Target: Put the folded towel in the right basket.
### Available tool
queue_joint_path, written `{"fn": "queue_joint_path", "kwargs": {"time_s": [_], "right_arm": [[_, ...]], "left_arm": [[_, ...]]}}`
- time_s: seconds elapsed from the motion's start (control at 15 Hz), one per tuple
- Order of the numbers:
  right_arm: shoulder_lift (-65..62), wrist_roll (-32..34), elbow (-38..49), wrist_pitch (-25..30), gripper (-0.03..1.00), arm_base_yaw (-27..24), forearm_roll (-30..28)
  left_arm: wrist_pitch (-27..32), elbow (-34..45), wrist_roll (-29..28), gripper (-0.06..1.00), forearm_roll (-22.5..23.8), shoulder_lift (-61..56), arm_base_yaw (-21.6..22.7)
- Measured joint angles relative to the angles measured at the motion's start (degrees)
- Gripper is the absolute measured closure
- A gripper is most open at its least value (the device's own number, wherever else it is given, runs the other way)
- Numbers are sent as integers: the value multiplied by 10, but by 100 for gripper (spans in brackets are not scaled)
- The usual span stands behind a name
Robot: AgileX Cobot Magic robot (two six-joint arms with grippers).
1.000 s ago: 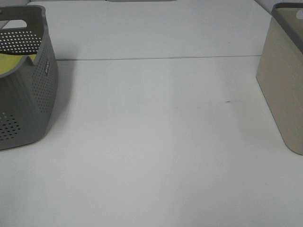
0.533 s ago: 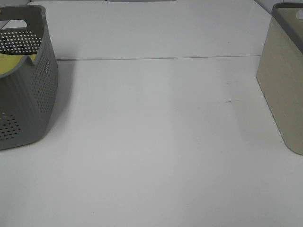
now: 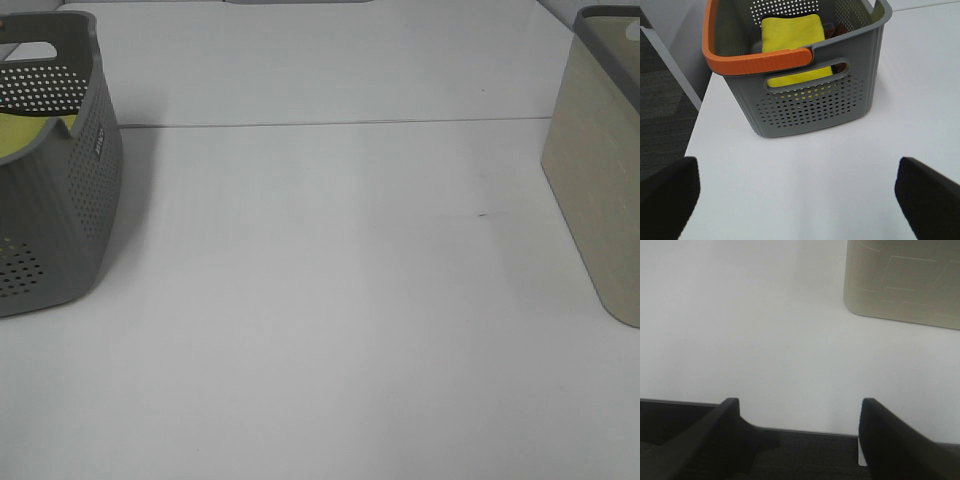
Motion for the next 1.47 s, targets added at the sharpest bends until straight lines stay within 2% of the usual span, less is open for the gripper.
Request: {"fn": "queue_joint_path", "kwargs": {"time_s": [0.47, 1.47], "right_arm": [[0, 0, 19, -36, 30, 0, 0], [0, 0, 20, -36, 30, 0, 0]], "left_arm": [[0, 0, 0, -4, 0, 0, 0], [0, 0, 0, -4, 0, 0, 0]]}}
